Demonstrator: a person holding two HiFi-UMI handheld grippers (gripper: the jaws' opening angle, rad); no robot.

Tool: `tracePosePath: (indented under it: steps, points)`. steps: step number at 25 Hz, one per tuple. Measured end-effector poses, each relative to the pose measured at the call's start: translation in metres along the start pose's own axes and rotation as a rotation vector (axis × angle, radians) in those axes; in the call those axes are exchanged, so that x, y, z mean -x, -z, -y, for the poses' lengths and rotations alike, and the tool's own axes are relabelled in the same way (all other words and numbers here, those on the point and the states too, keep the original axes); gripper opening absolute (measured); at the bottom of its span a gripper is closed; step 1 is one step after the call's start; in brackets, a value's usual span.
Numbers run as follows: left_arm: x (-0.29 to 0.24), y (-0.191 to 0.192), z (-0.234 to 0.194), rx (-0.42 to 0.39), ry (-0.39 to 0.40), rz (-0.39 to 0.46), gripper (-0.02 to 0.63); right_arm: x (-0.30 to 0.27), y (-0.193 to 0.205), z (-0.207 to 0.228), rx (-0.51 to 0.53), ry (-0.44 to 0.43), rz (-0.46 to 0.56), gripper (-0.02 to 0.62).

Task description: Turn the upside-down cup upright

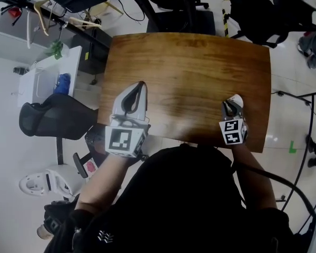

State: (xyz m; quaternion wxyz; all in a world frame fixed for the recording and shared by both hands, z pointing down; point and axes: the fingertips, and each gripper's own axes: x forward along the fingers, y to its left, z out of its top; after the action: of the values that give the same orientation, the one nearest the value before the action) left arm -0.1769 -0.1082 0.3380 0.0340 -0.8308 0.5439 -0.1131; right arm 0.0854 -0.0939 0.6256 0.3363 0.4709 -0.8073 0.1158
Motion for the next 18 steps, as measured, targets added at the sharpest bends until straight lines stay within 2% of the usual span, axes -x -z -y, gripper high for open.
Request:
tracePosePath:
  steps: [4, 8, 14, 16, 18]
  points:
    - [0.004, -0.004, -0.008, 0.007, -0.011, 0.002, 0.000, -0.011, 0.009, -0.013, 0.007, -0.001, -0.027, 0.002]
    - [0.006, -0.003, -0.013, 0.007, -0.017, 0.002, 0.000, -0.015, 0.016, -0.013, -0.021, -0.001, -0.041, 0.002]
    - [-0.001, -0.001, -0.010, 0.003, -0.003, -0.003, 0.000, -0.002, 0.005, 0.003, -0.093, -0.013, 0.055, 0.003]
    - [-0.006, -0.002, -0.006, 0.017, 0.009, 0.003, 0.000, 0.010, 0.001, 0.016, -0.126, 0.019, 0.100, 0.011]
    - [-0.011, -0.003, -0.001, 0.028, 0.024, 0.011, 0.000, 0.022, 0.005, 0.038, -0.185, 0.090, 0.108, 0.063]
